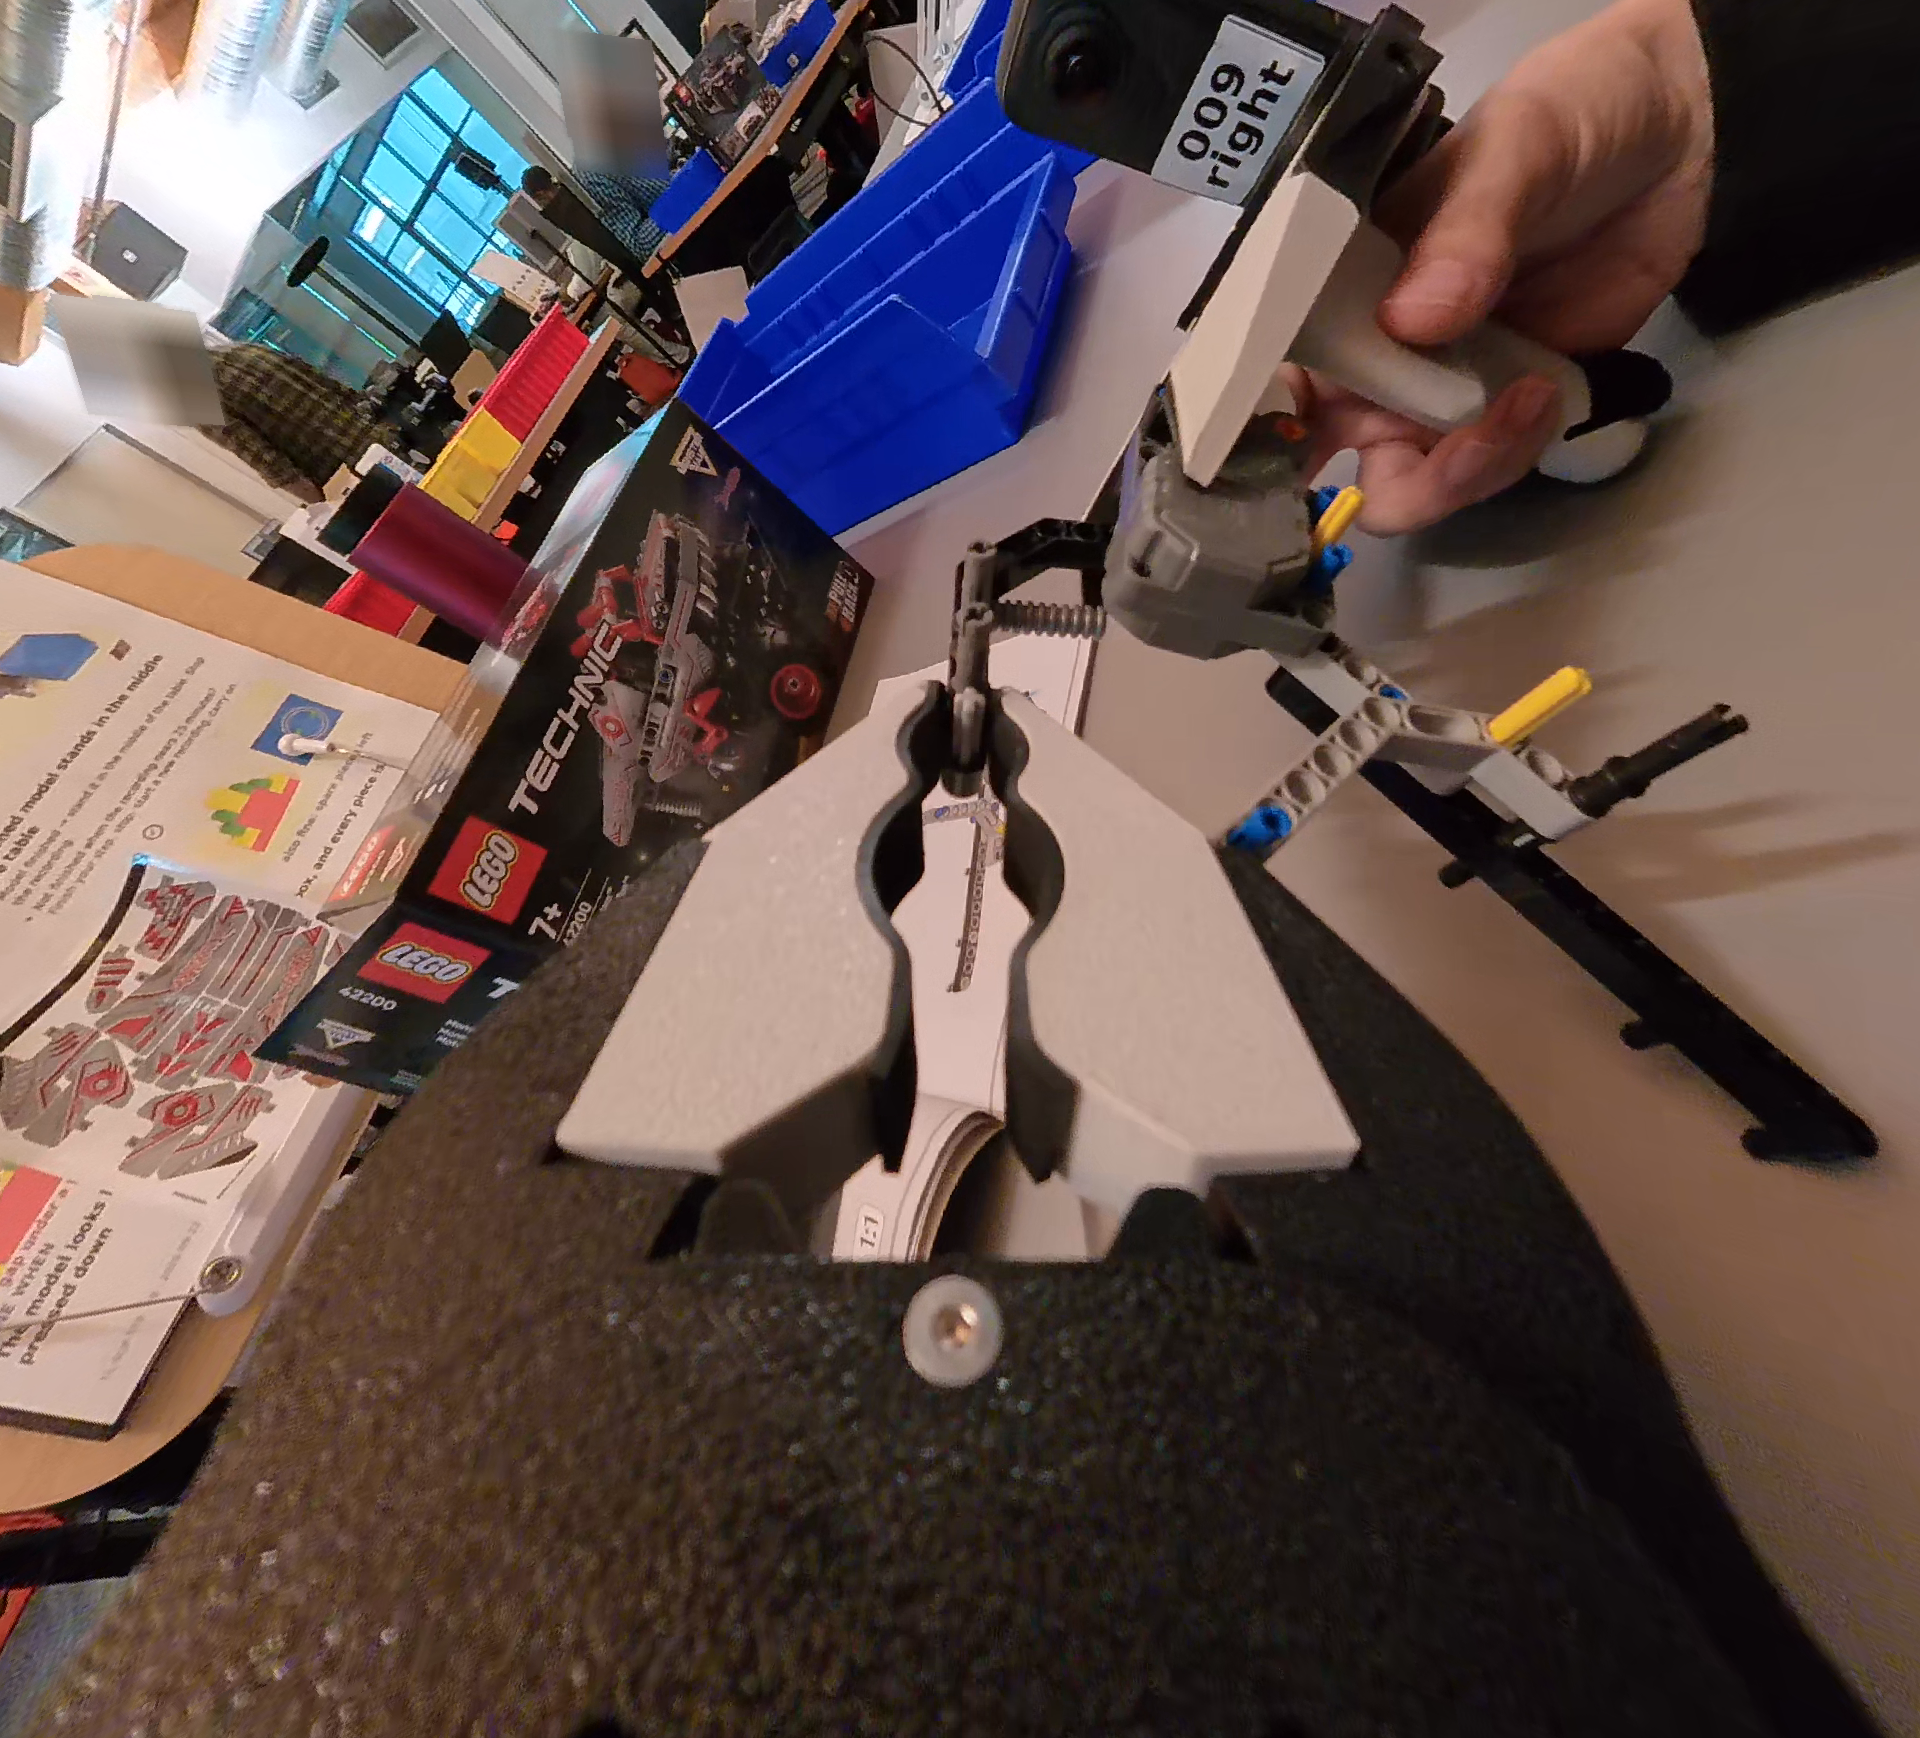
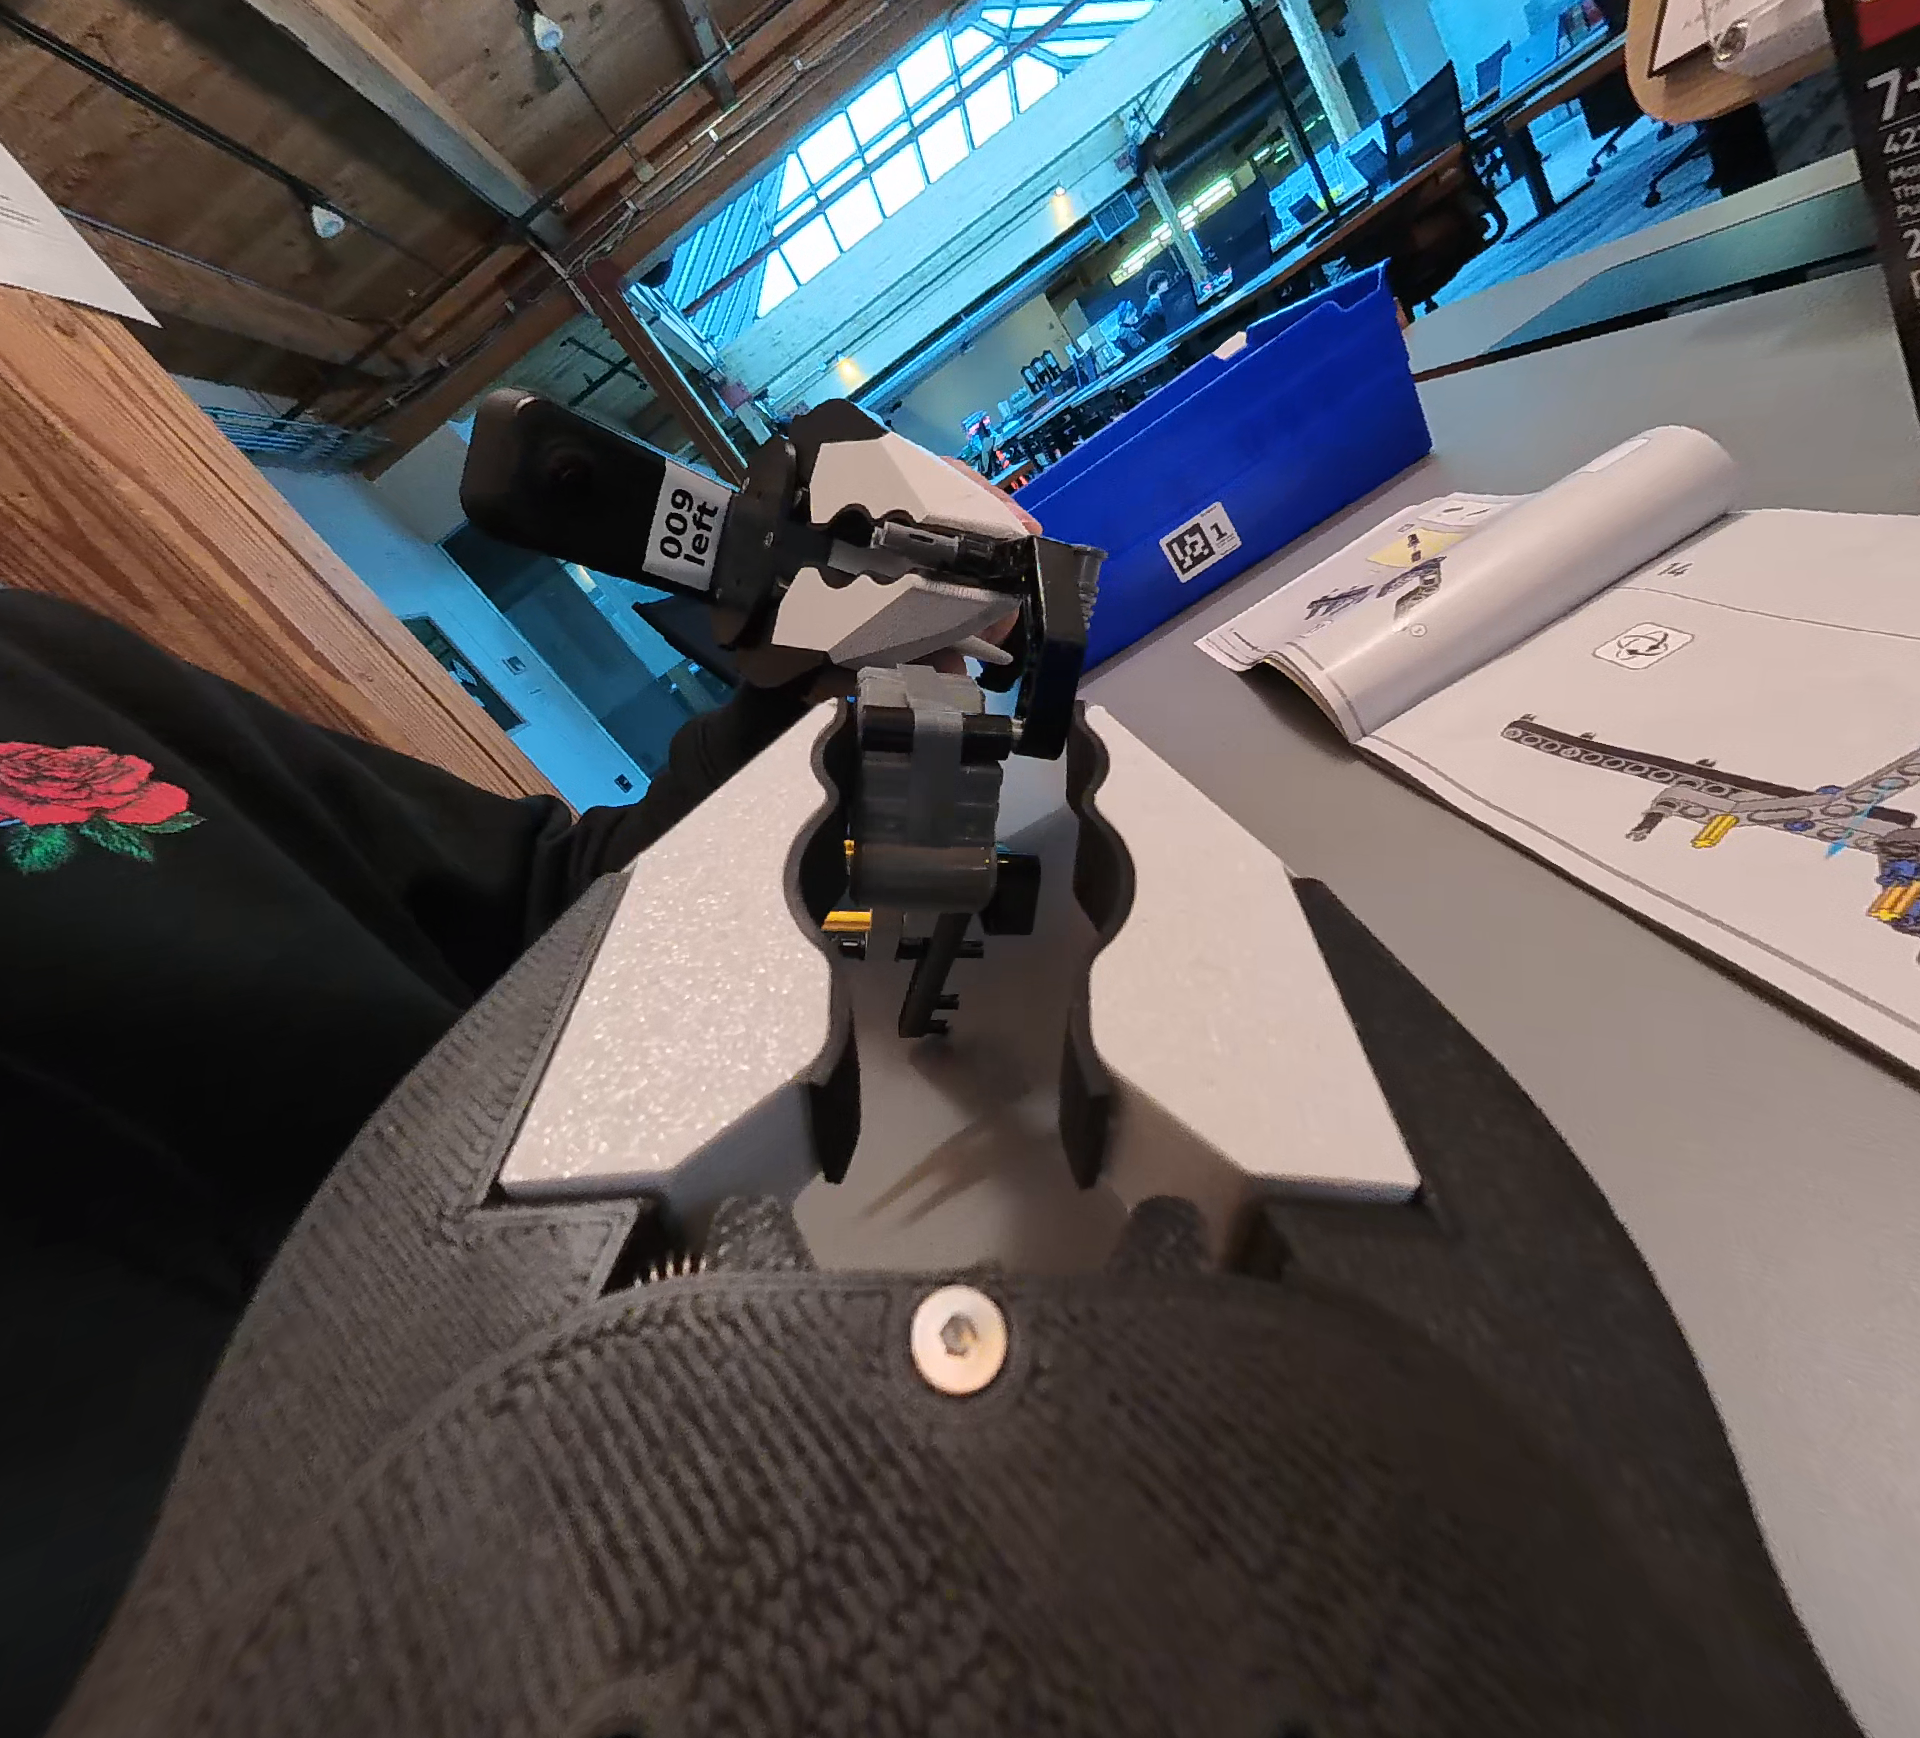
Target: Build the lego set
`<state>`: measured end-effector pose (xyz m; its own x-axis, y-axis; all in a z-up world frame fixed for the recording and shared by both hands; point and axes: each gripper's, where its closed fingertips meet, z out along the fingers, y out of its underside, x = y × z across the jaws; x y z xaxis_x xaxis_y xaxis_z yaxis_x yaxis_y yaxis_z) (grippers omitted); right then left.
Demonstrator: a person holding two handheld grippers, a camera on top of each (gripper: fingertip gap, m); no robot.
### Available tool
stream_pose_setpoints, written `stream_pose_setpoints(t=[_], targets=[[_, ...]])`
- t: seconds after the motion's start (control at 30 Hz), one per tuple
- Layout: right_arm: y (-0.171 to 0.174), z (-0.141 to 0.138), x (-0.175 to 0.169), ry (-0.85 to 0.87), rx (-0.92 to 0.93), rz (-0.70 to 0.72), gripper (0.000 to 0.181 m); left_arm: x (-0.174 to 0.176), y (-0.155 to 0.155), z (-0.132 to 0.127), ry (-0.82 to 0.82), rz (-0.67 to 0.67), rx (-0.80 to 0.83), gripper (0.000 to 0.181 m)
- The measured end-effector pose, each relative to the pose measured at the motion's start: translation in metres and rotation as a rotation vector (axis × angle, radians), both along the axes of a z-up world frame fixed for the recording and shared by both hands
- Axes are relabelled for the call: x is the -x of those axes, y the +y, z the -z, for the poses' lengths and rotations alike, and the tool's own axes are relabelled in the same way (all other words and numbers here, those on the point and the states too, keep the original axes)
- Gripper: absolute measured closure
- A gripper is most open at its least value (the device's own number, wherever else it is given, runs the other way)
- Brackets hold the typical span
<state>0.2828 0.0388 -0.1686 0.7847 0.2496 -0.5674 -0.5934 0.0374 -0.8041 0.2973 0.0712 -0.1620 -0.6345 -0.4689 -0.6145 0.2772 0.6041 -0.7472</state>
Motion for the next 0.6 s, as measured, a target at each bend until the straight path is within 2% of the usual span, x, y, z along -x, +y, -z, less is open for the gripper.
stream_pose_setpoints(t=[0.6], targets=[[-0.001,-0.005,0.0003,-0.036,-0.031,0.013,0.144,0.0016,-0.0014,-0.0037,-0.018,0.002,0.017,0.176]])
